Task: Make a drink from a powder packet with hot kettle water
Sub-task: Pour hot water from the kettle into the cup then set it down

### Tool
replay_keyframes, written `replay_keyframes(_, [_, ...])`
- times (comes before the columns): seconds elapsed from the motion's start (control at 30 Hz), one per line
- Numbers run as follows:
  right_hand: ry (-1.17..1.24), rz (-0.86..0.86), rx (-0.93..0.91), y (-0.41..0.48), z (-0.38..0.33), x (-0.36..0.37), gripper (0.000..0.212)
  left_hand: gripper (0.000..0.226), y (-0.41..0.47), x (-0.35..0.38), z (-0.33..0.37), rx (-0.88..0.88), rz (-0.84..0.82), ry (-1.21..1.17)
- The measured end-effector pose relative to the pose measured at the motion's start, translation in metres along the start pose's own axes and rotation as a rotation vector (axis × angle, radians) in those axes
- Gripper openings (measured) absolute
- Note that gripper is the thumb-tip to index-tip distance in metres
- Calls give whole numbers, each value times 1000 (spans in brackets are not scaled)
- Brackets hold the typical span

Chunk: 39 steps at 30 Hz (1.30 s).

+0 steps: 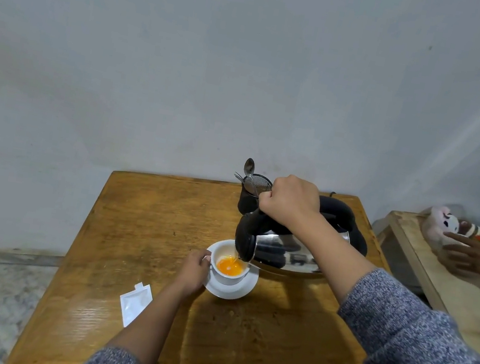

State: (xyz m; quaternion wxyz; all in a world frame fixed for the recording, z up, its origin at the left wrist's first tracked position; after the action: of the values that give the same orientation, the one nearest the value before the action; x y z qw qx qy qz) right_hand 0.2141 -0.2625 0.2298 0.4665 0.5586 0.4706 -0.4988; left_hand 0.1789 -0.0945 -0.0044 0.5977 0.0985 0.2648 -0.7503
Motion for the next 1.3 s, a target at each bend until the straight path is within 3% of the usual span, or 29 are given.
replay_keyframes(0.6, [-12, -2, -6, -2, -8, -5, 21, 33, 3, 0, -1, 14, -16, 18])
replay_keyframes(0.77, [-16, 1, -15, -3, -9, -3, 31, 32, 3, 1, 1, 25, -31, 2])
replay_keyframes(1.3, [-32, 6, -15, 0, -11, -9, 23, 33, 5, 1, 0, 12, -39, 24])
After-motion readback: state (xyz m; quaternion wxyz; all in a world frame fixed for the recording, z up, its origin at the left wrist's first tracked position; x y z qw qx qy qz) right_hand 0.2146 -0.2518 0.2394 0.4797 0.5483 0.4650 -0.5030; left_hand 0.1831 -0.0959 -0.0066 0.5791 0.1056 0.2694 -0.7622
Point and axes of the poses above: each hand's wrist, its own y-axis towards the middle knuckle, its own x-axis out of the palm, z = x × y, the point moved 10 cm from there along y, towards the middle knuckle, and after that the axes turned 6 degrees about x, right-handed, at the moved point
